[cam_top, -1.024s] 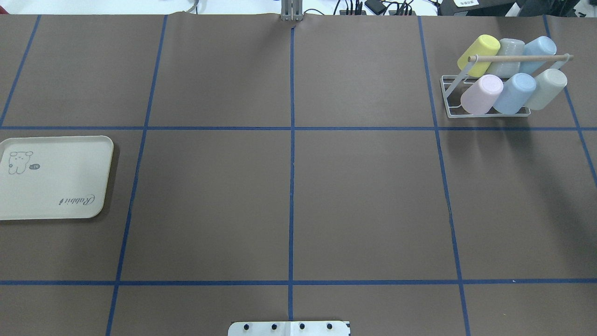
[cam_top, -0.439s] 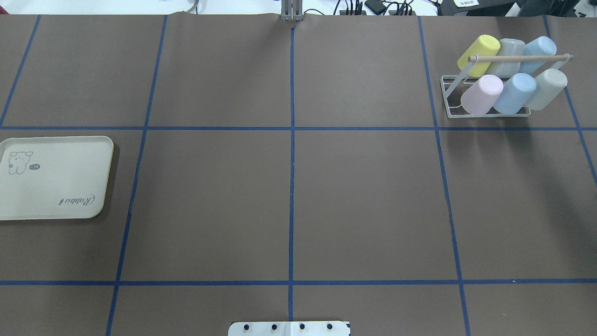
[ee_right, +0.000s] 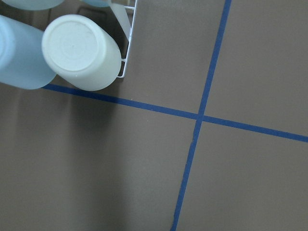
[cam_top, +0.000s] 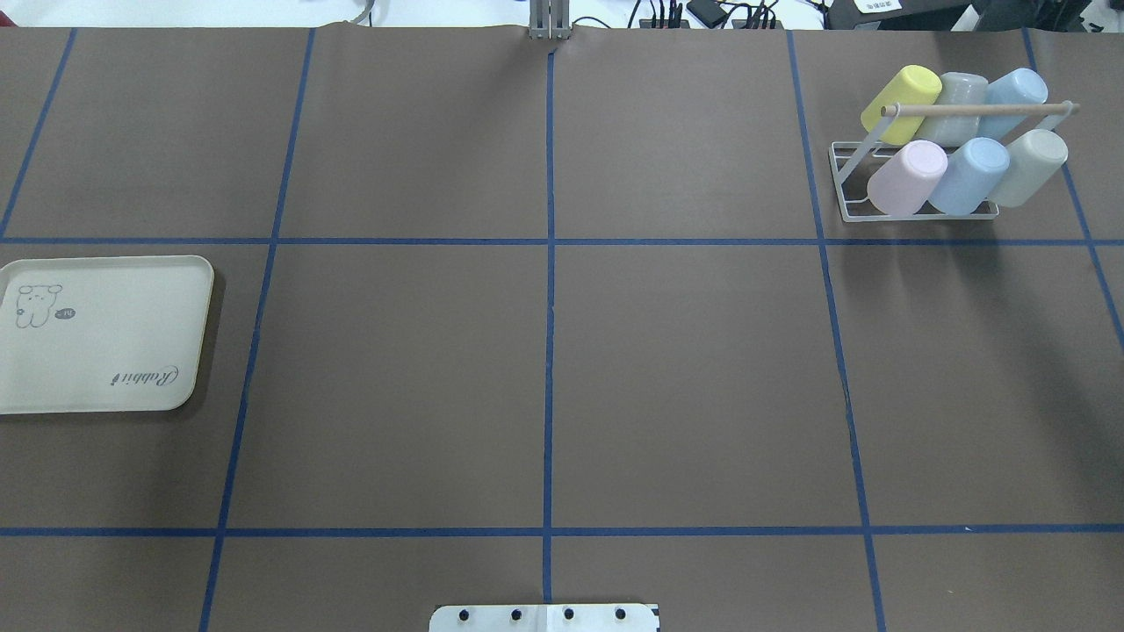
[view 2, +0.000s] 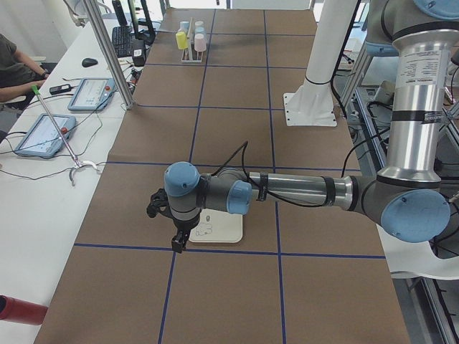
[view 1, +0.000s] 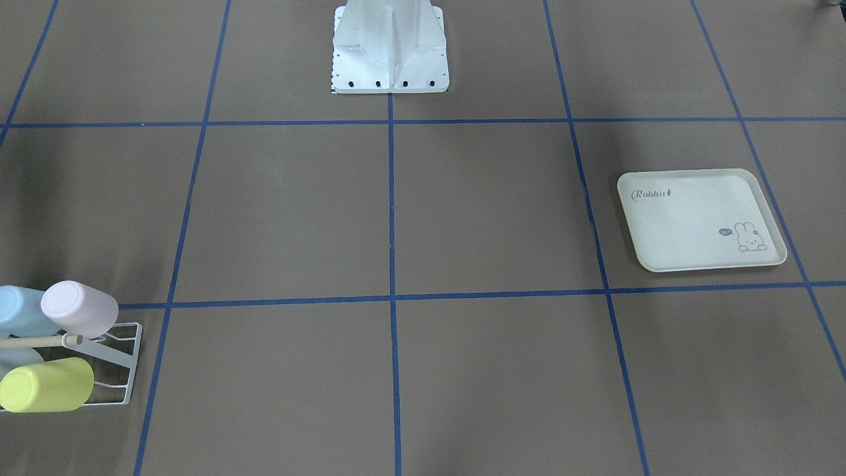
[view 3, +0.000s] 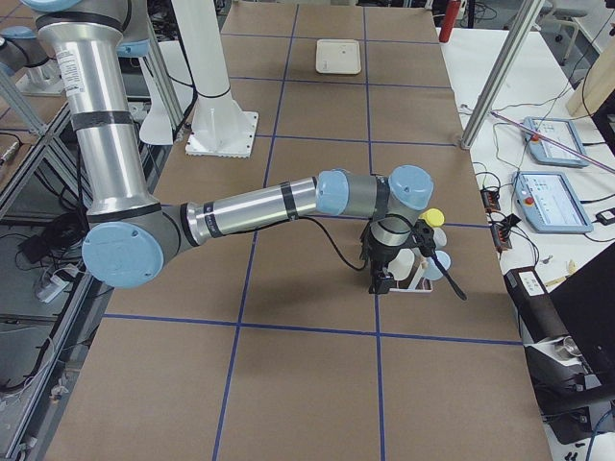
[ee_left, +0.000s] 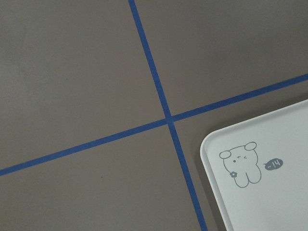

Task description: Transfer IKEA cup to right arm and place on rack

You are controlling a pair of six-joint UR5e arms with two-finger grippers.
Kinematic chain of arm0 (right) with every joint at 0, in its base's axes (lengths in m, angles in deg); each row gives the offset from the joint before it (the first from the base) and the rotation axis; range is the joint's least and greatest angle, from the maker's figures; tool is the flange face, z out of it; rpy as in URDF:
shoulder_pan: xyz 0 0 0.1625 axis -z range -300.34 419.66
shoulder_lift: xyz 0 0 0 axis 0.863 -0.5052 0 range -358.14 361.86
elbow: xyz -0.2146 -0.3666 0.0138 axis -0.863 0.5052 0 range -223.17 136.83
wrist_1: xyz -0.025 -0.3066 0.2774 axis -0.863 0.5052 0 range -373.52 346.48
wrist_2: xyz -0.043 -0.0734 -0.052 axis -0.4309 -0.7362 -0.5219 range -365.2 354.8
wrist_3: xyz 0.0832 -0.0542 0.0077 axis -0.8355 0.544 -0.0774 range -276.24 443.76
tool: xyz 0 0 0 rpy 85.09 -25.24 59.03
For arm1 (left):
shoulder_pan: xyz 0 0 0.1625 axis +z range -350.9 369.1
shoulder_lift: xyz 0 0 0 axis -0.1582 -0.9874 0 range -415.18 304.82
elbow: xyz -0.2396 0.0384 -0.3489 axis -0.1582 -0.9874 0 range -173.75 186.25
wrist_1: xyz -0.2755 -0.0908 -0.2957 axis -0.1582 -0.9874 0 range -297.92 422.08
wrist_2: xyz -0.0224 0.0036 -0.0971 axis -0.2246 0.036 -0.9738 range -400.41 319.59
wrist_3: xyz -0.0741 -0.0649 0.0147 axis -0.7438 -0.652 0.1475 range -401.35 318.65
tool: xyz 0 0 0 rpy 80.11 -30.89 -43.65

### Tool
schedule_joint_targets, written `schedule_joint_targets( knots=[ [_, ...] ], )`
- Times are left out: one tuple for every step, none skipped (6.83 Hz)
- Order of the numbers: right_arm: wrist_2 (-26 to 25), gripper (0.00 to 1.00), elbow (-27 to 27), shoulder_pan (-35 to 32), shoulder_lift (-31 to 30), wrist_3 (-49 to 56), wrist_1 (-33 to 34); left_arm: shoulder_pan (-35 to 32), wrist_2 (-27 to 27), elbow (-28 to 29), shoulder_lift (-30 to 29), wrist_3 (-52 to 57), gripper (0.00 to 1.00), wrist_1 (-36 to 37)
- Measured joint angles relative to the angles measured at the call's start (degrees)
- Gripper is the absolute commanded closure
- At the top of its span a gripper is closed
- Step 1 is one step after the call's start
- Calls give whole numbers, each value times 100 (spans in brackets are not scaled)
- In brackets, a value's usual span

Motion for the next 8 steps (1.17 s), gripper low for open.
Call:
schedule_joint_targets(
  knots=[
    [-18, 0, 12, 0, -28, -23, -32, 2, -2, -4, 10, 3, 0, -9],
    [-15, 0, 80, -1, -45, -37, -65, 2, -3, -6, 11, 2, 0, -44],
    [-3, 0, 246, -1, -73, -44, -199, 2, -3, -6, 7, -8, 0, -113],
    [3, 0, 439, -17, -146, -75, -493, 2, -3, -4, 0, -17, 0, -163],
    [8, 0, 566, -58, -276, -203, -846, 2, -3, -4, -7, -24, 0, -185],
    [9, 0, 614, -119, -441, -423, -1199, 2, -2, -1, -20, -29, 0, -192],
    [1, 0, 601, -174, -595, -672, -1540, 2, 2, 0, -40, -34, 0, -193],
    [-8, 0, 528, -203, -693, -929, -1767, 4, 4, 0, -52, -36, 0, -190]
  ],
)
